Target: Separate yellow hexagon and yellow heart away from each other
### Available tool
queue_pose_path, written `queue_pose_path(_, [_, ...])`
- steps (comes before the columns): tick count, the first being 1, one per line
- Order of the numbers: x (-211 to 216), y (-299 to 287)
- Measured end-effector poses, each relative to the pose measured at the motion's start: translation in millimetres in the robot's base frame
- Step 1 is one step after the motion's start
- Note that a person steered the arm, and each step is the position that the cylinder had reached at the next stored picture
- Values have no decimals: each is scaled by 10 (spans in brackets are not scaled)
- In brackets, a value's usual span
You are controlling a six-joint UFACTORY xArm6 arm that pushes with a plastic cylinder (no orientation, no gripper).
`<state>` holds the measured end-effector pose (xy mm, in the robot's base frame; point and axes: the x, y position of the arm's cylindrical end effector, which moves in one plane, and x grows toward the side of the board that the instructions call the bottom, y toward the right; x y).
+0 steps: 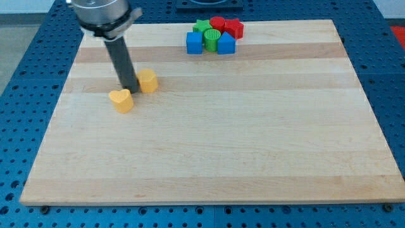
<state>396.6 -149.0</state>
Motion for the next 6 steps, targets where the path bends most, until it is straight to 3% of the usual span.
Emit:
queue_pose_path(3, [-147,292])
queue_pose_path(6, [-105,-83])
